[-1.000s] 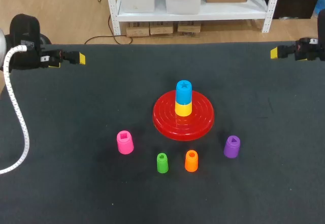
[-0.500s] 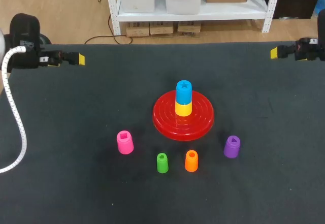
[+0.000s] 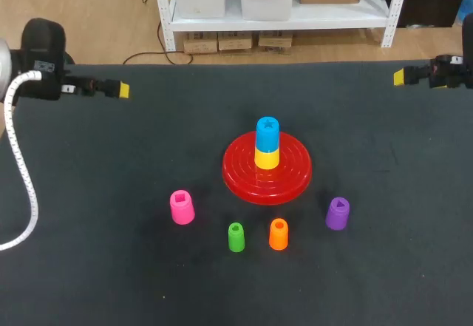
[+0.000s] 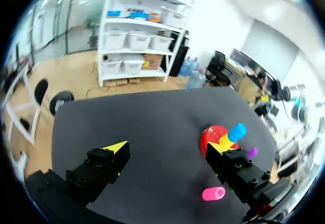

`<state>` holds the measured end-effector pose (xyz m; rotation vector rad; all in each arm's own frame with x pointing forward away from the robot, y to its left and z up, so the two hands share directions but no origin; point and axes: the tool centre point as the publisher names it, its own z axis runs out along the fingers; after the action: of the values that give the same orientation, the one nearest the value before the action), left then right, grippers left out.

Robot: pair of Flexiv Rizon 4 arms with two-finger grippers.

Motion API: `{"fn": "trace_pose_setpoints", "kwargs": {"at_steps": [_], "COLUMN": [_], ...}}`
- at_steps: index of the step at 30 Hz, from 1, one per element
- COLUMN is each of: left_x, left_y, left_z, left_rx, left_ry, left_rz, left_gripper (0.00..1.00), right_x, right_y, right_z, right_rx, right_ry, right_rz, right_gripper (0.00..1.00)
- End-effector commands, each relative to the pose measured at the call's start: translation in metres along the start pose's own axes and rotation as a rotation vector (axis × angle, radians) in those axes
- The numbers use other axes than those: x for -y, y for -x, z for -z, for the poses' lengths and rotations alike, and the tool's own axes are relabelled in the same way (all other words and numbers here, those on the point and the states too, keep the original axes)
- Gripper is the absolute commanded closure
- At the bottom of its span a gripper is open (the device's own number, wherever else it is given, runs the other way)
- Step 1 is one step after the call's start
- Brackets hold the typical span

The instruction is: Pick up and stack the cylinders on the red base in this order: pink,purple,orange,green

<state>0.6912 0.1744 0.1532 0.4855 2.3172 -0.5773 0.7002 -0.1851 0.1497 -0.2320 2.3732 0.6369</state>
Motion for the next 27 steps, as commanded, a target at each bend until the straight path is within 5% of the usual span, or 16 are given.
{"fn": "trace_pose_setpoints", "kwargs": {"at_steps": [1, 6, 19, 22, 27], "left_x": [0.001, 0.006, 0.008, 0.023, 0.035], "left_y": [-0.013, -0.031, -0.035, -0.049, -0.069], "left_z": [0.009, 0.017, 0.019, 0.020, 0.025], "left_rx": [0.015, -0.050, -0.059, -0.059, -0.065], "left_ry": [-0.106, -0.248, -0.278, -0.338, -0.489], "left_rz": [-0.252, -0.487, -0.467, -0.625, -0.756], "left_gripper": [0.00, 0.00, 0.00, 0.00, 0.00], "right_x": [0.000, 0.000, 0.000, 0.000, 0.000], "right_y": [0.000, 0.000, 0.000, 0.000, 0.000], "right_z": [0.000, 0.000, 0.000, 0.000, 0.000], "right_rx": [0.000, 0.000, 0.000, 0.000, 0.000], "right_ry": [0.000, 0.000, 0.000, 0.000, 0.000], "right_rz": [0.000, 0.000, 0.000, 0.000, 0.000], "right_gripper": [0.00, 0.00, 0.00, 0.00, 0.00]}}
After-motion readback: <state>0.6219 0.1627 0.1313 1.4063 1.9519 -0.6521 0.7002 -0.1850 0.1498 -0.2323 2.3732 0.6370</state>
